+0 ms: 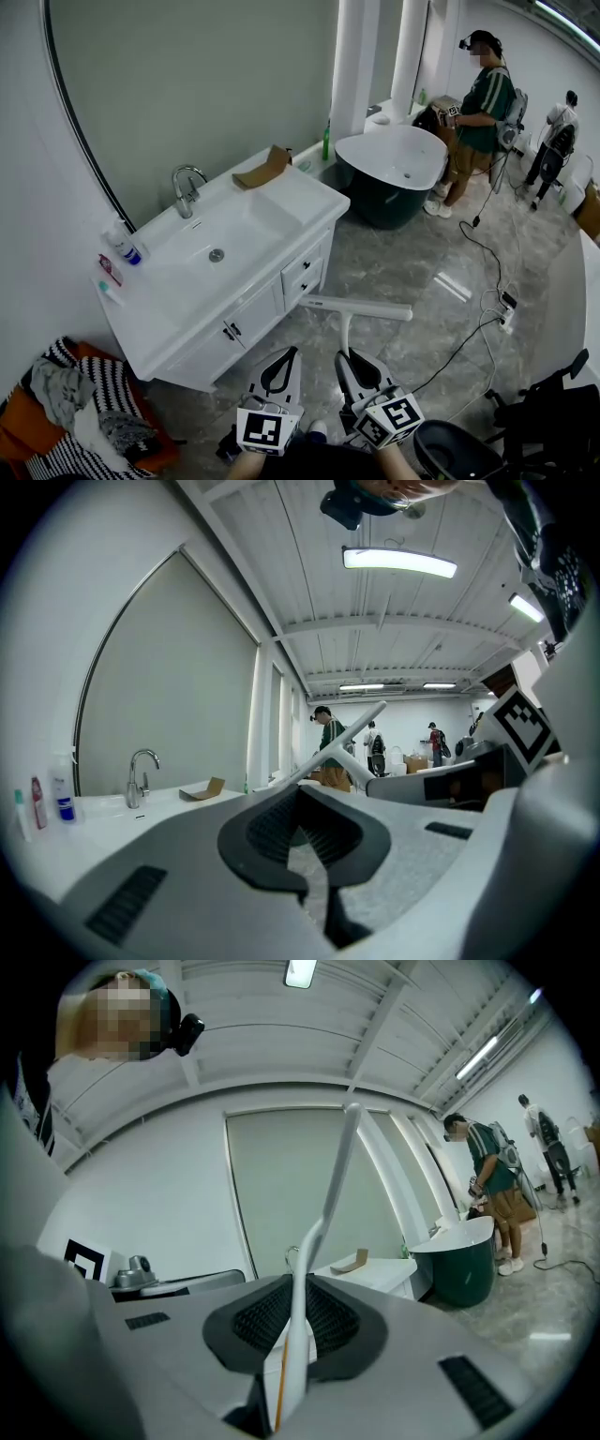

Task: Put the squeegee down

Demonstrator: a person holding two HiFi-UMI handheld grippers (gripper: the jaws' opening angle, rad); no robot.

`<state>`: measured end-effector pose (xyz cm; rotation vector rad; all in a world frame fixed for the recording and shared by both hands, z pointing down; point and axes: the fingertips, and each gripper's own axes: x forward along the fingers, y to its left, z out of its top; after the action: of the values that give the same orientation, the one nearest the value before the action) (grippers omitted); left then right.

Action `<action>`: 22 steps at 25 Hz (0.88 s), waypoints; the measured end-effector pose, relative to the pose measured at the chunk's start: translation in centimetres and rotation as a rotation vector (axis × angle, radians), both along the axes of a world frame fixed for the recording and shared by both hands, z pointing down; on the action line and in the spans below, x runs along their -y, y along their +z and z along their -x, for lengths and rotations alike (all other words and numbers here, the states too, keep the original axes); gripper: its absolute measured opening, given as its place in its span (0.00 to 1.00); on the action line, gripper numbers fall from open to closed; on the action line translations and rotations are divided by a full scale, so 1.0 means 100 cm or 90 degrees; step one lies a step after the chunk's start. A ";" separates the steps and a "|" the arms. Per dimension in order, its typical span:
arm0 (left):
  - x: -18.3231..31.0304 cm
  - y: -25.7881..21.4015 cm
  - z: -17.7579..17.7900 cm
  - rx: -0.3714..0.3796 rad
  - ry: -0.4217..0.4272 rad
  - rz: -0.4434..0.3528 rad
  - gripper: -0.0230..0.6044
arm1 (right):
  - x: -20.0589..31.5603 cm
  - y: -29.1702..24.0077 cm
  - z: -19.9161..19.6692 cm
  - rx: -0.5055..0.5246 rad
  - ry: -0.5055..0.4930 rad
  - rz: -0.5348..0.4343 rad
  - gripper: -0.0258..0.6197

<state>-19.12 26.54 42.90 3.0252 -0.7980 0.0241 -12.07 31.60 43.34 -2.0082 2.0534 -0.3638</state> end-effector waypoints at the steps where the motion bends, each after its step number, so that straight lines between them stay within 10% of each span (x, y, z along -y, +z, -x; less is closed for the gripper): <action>1: -0.001 0.001 -0.003 -0.003 -0.001 0.000 0.04 | 0.000 0.000 -0.003 0.000 -0.003 -0.006 0.12; 22: 0.129 -0.001 -0.057 -0.005 0.025 0.029 0.04 | 0.112 0.016 -0.066 0.002 0.043 0.065 0.12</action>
<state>-13.41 13.68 42.83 2.9957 -0.7279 0.0293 -5.51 20.42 44.93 -2.1287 1.9967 -0.4663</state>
